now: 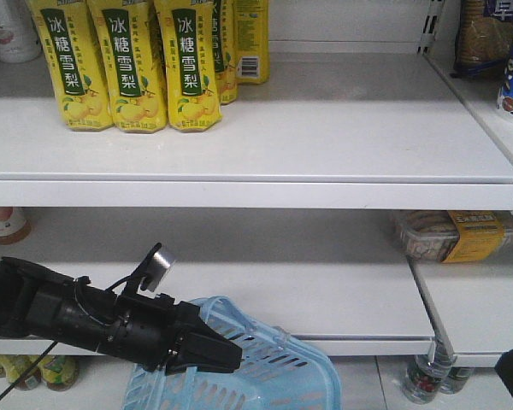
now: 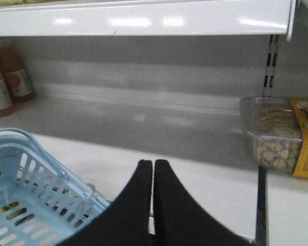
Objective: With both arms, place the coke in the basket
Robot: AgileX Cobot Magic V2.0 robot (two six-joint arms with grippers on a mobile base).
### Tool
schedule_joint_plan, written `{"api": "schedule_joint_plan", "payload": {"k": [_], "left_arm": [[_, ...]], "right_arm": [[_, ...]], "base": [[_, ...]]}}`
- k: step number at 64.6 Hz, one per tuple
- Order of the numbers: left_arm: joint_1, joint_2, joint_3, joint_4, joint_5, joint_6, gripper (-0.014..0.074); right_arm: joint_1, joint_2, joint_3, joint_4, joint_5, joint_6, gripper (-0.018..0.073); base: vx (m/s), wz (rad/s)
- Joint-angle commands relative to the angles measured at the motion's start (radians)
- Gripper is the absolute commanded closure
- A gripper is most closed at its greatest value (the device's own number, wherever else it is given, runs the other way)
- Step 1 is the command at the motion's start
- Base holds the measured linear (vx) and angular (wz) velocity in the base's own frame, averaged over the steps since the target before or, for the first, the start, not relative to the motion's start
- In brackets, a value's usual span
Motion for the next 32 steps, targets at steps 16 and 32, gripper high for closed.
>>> {"api": "schedule_joint_plan", "payload": {"k": [16,32], "left_arm": [[-0.035,-0.255,0.056,-0.062,0.1,0.025,0.0603],[-0.035,-0.465,0.115,-0.046,0.014,0.025,0.0603]], "right_arm": [[-0.005,0.012,-0.03,-0.008,-0.075,0.0,0.0568],[-0.005,0.012,-0.03,-0.008,-0.075,0.0,0.0568]], "base": [[0.0,0.0],[0.0,0.0]]}}
